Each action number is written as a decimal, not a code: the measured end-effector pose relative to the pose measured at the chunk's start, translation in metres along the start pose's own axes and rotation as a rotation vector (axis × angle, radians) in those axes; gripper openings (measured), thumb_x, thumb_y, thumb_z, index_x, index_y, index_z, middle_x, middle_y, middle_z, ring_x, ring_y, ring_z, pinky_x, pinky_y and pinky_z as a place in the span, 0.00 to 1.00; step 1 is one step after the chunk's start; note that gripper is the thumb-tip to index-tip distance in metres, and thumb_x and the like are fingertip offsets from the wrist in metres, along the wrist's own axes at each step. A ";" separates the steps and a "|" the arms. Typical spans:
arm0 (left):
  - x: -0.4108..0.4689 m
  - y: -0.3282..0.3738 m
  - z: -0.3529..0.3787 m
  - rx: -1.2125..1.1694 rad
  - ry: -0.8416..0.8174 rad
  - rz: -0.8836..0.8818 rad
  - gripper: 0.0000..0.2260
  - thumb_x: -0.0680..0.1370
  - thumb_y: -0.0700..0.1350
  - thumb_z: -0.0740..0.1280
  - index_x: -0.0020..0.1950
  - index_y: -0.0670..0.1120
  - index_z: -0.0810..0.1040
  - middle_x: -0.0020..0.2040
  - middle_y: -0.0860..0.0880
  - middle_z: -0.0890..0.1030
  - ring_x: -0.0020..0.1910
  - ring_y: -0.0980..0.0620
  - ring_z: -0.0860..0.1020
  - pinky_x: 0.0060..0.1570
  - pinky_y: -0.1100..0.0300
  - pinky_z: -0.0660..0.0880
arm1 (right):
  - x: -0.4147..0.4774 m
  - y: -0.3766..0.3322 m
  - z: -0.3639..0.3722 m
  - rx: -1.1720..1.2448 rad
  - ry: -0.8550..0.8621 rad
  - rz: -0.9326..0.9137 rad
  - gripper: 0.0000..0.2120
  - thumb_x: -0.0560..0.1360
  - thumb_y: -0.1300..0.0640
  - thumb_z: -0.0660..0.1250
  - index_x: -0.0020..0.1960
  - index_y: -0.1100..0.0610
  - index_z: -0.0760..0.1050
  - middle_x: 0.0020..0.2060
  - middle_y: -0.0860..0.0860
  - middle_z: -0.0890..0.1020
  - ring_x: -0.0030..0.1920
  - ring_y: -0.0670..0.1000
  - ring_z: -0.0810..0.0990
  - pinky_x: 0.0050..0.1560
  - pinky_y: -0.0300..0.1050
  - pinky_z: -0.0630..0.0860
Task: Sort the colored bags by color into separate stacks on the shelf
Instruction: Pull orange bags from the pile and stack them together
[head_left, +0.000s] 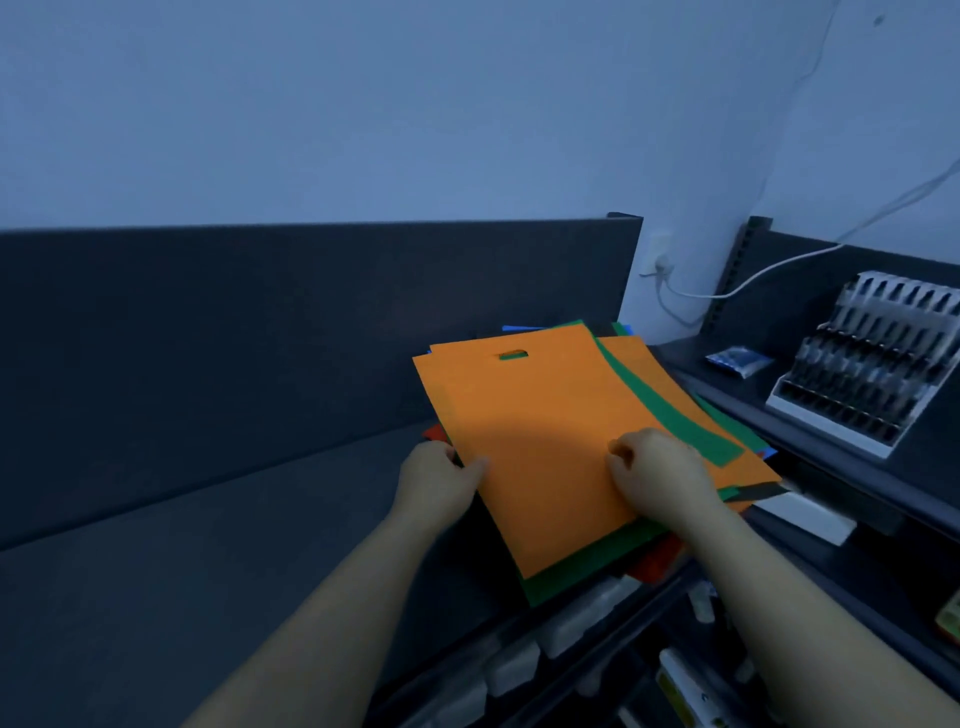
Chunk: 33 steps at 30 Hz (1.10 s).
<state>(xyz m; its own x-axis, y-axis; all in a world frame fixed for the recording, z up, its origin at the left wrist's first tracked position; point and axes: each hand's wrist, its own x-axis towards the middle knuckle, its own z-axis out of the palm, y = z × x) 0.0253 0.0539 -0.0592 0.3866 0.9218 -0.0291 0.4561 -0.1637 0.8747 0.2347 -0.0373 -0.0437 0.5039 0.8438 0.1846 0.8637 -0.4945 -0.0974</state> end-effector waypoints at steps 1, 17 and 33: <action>0.001 -0.001 0.001 -0.037 0.011 -0.011 0.11 0.77 0.51 0.67 0.46 0.43 0.79 0.44 0.48 0.81 0.41 0.51 0.79 0.37 0.56 0.77 | 0.000 -0.001 0.001 0.034 0.004 -0.031 0.14 0.78 0.52 0.57 0.55 0.54 0.80 0.51 0.52 0.82 0.49 0.55 0.79 0.54 0.49 0.75; -0.003 -0.002 -0.007 -0.201 0.107 -0.083 0.08 0.76 0.46 0.70 0.51 0.48 0.74 0.46 0.51 0.78 0.45 0.49 0.78 0.41 0.58 0.75 | 0.017 0.020 -0.008 0.240 -0.034 0.111 0.17 0.79 0.55 0.55 0.66 0.57 0.69 0.56 0.56 0.77 0.52 0.56 0.76 0.51 0.50 0.76; -0.007 -0.003 -0.022 -0.184 0.146 -0.154 0.08 0.75 0.42 0.70 0.43 0.49 0.71 0.43 0.51 0.76 0.40 0.53 0.74 0.34 0.59 0.70 | 0.007 0.019 -0.004 0.353 -0.132 0.096 0.24 0.79 0.61 0.55 0.75 0.56 0.59 0.67 0.57 0.72 0.61 0.57 0.74 0.64 0.53 0.70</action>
<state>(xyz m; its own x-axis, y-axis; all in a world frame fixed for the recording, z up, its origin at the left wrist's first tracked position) 0.0039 0.0557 -0.0512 0.1979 0.9740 -0.1104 0.3422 0.0368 0.9389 0.2550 -0.0415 -0.0406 0.5597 0.8280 0.0333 0.7508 -0.4897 -0.4433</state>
